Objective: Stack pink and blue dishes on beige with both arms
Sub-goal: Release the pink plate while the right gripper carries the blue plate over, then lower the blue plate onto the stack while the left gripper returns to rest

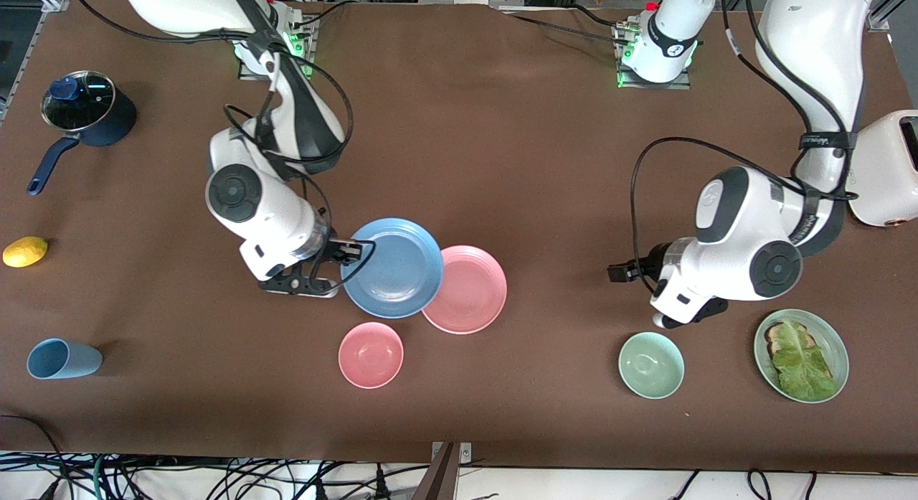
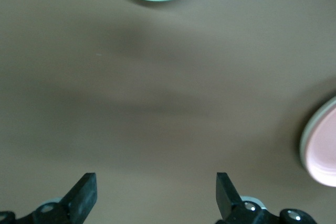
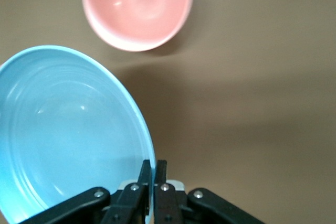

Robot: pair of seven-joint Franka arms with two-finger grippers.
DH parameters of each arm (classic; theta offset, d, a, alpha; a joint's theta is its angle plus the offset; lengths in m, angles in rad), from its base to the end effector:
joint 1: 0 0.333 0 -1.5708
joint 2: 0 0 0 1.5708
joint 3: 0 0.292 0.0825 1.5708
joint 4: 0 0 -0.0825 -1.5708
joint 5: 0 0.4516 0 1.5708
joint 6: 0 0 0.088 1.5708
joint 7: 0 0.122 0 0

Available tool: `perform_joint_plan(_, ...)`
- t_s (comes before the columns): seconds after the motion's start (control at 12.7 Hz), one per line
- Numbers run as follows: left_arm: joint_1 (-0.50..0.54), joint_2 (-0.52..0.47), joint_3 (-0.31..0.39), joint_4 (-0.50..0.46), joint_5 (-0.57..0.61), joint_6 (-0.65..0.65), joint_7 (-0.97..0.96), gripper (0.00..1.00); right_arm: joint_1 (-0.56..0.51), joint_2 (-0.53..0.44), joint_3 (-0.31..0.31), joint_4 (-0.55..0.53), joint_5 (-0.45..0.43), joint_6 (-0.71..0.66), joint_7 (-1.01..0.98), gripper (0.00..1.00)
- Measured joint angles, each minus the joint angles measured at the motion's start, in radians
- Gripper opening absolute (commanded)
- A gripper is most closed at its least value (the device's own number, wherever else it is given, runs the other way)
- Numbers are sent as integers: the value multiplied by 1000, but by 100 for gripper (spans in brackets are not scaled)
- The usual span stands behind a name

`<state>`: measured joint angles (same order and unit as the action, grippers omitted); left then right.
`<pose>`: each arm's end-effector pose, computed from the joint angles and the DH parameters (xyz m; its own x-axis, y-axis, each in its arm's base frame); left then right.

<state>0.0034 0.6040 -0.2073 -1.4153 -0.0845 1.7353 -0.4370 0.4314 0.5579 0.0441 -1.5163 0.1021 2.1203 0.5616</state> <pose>0.7146 -0.1376 0.2724 0.9115 0.2499 -0.3268 0.2838 -0.9570 0.0597 0.6690 0.3470 0.2744 0.9895 -0.1428 -0.0236 -0.1446 -0.9824 -0.1181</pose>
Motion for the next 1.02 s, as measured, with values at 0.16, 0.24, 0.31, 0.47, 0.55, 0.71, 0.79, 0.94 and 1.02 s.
perform_joint_plan(0.16,55,-17,0,0,41,-53,72,100,62,42,-1,0,0,61,108,0)
perform_joint_plan(0.24,79,-26,0,0,56,-70,101,100,81,59,-1,0,0,83,153,0)
perform_joint_plan(0.31,101,-37,0,0,68,-91,127,100,95,76,-1,0,0,108,192,0)
perform_joint_plan(0.47,138,-65,0,0,90,-125,161,100,117,105,-1,1,0,176,261,0)
perform_joint_plan(0.55,155,-80,0,0,93,-132,186,100,124,117,-1,1,0,198,279,0)
perform_joint_plan(0.71,185,-115,4,-1,94,-138,279,100,136,136,-1,1,0,230,294,0)
perform_joint_plan(0.79,189,-141,19,-5,94,-145,330,100,141,143,-1,1,0,240,301,0)
perform_joint_plan(0.94,189,-216,58,-33,90,-152,390,100,147,156,-2,1,0,265,306,0)
perform_joint_plan(1.02,189,-258,70,-49,78,-153,401,100,147,161,-2,1,0,275,306,0)
